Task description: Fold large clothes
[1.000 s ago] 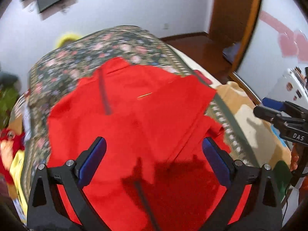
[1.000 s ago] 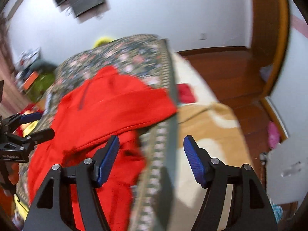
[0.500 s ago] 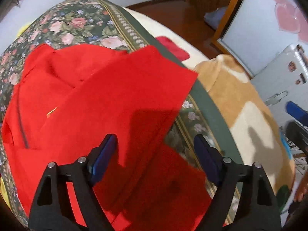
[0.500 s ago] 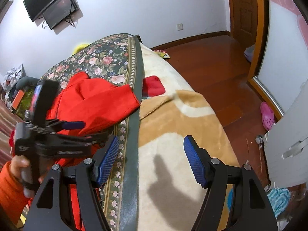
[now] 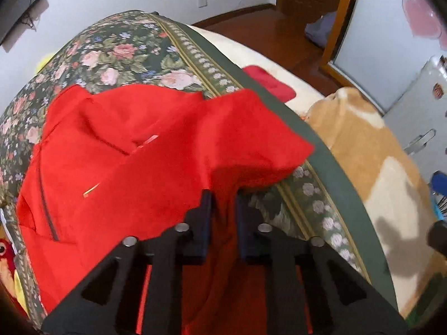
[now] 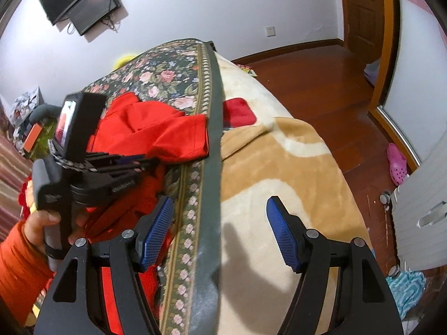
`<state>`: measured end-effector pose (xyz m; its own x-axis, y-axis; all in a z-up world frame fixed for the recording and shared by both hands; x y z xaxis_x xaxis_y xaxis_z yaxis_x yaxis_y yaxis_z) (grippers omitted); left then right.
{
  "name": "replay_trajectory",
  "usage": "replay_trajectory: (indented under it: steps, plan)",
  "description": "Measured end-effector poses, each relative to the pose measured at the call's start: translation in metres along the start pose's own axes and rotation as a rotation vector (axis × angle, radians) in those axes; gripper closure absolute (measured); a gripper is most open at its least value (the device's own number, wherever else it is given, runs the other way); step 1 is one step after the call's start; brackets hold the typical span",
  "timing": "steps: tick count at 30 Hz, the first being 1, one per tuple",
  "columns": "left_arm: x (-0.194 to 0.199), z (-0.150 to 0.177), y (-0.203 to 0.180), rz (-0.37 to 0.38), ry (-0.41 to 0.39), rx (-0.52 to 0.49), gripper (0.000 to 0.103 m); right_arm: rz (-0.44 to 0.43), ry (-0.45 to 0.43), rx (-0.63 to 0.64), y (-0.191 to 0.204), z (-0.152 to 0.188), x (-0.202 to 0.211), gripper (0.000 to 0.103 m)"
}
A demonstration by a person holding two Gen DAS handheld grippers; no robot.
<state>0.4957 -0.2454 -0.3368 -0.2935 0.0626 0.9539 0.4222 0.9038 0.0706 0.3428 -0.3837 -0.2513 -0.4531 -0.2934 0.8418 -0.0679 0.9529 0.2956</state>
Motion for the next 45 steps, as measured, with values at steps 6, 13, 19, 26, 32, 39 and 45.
replay_trajectory:
  steps: [6,13,19,26,32,39,45]
  plan:
    - [0.049,0.013,0.034,-0.006,-0.090,0.067,0.095,-0.017,-0.008,0.027,0.021,0.003,0.011,0.037]
    - [0.124,0.064,0.118,-0.009,-0.225,0.209,0.095,-0.044,-0.012,0.077,0.060,-0.005,0.016,0.037]
    - [0.162,0.118,0.191,-0.064,-0.282,0.330,0.097,-0.081,0.004,0.119,0.107,-0.017,-0.001,0.036]
    - [0.148,0.188,0.245,-0.071,-0.257,0.451,0.097,-0.065,0.123,0.137,0.145,-0.016,-0.062,0.035]
    - [0.096,0.244,0.268,0.009,-0.131,0.545,0.095,0.003,0.245,0.138,0.147,-0.002,-0.116,0.035]
    - [0.063,0.288,0.277,0.086,-0.082,0.631,0.085,0.056,0.248,0.197,0.151,0.007,-0.126,0.034]
    - [0.055,0.317,0.290,0.066,-0.067,0.697,0.081,0.085,0.240,0.242,0.156,0.007,-0.130,0.026]
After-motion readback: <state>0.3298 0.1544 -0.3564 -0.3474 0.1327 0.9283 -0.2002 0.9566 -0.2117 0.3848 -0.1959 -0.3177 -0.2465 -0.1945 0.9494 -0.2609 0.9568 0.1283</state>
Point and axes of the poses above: each gripper's, at about its wrist camera, not at the fingertips, and x roughly against the way its jaws point, y to its left, z to its underside, the point moved 7 cm from there along -x, roughly the way its jaws point, and after that the axes turned 7 degrees about y, right-handed, at the moved point
